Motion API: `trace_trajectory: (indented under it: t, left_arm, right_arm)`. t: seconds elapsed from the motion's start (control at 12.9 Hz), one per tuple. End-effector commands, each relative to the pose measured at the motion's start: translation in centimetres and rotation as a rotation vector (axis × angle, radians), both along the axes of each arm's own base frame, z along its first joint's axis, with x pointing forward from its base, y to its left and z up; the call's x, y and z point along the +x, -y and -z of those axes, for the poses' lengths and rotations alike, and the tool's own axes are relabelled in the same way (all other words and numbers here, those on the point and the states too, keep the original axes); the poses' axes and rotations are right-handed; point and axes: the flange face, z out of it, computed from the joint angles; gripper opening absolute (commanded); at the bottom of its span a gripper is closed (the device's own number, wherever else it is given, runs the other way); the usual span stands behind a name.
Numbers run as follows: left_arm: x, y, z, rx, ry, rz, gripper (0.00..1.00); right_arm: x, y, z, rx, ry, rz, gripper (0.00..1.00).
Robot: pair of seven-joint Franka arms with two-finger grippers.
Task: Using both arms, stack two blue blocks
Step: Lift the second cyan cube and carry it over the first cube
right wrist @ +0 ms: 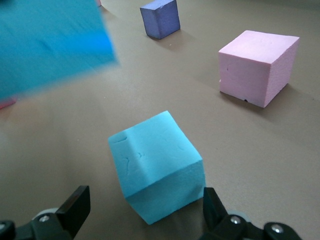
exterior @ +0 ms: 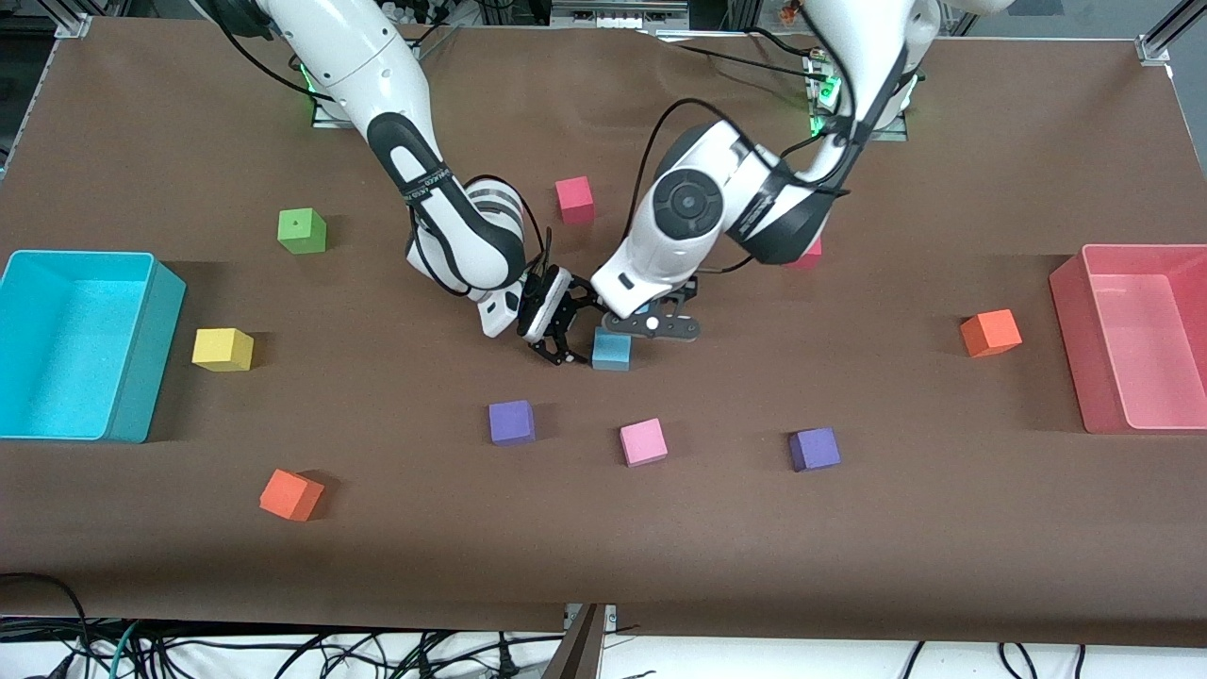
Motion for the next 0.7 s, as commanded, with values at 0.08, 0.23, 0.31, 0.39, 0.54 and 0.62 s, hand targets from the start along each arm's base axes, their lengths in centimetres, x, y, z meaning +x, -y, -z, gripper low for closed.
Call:
trace_trajectory:
  t: [0.08, 0.23, 0.31, 0.39, 0.54, 0.62]
  left_arm:
    - [1.4, 1.6, 1.2, -0.033, 0.036, -0.041, 0.27]
    - [1.6, 1.9, 2.1, -0.042, 0.051, -0.046, 0.28]
    - [1.4, 2.2, 2.7, -0.039, 0.045, -0.044, 0.28]
    - [1.3, 2.2, 3.1, -0.034, 0.043, -0.043, 0.28]
    - [1.2, 2.3, 3.9, -0.028, 0.036, -0.042, 0.28]
    - [1.3, 2.4, 3.9, -0.034, 0.047, -0.042, 0.28]
  right_arm:
    - [0.1, -0.3, 0.0, -0.007, 0.016, -0.001, 1.0]
    - [0.1, -0.3, 0.0, -0.007, 0.016, -0.001, 1.0]
    - [0.1, -0.3, 0.0, -0.007, 0.016, -0.001, 1.0]
    - [0.1, -0.3, 0.0, -0.007, 0.016, -0.001, 1.0]
    - [0.1, -0.3, 0.0, -0.007, 0.016, -0.001, 1.0]
    - [0.1, -0.3, 0.0, -0.008, 0.017, -0.002, 1.0]
